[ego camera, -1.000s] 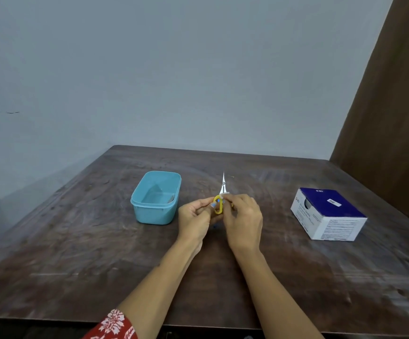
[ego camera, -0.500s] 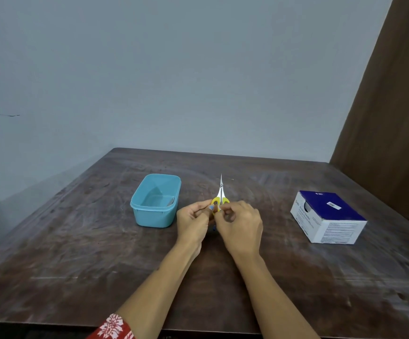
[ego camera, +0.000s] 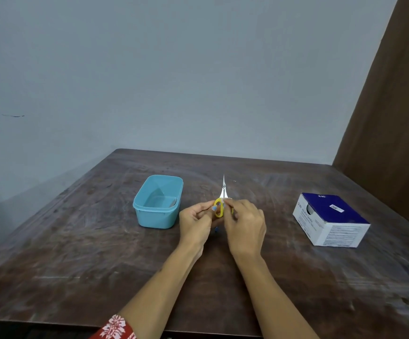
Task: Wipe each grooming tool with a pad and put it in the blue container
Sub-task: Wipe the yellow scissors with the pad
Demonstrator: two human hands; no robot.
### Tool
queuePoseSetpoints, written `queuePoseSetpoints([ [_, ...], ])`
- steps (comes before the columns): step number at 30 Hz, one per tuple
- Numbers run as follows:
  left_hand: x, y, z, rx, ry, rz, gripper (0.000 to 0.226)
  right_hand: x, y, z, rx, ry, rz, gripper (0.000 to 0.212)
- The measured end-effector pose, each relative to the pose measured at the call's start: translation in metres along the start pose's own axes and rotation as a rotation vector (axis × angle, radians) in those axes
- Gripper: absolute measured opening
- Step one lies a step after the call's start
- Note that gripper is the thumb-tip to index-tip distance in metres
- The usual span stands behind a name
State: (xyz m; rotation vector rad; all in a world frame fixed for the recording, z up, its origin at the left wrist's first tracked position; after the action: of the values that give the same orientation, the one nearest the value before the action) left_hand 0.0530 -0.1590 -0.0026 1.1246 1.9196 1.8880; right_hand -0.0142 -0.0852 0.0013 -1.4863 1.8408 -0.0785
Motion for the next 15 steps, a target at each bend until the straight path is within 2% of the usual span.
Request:
queuePoseSetpoints([
  [5,-0.0023,-0.0021,-0.0013,-0.014,0.032,0.002,0.017,-0.0014,-0.0022,0.0035,0.008,-0.018,-0.027,0.005],
  [10,-0.0001,-0.0003,0.0006,-0.010,-0.008,0.003,0.017,-0.0005,0.0002,-0.0003,-0.014,0.020,0.014,0.015],
  [15,-0.0019,-0.0018,-0.0013,-0.016,0.025,0.011,0.017,0.0003,-0.0002,0.0033,-0.010,-0.001,-0.010,0.002],
])
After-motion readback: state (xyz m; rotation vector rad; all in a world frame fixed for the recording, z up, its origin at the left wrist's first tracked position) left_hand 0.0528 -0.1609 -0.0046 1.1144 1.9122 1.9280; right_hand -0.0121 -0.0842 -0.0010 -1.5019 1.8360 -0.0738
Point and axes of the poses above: each hand's wrist, its own z-axis away from the middle knuckle, its own x-axis out of the palm, y = z × x, the point moved 2 cm from there along -z, towards the middle knuckle, and after that the axes turned 6 degrees about -y, right-handed, at the moved point
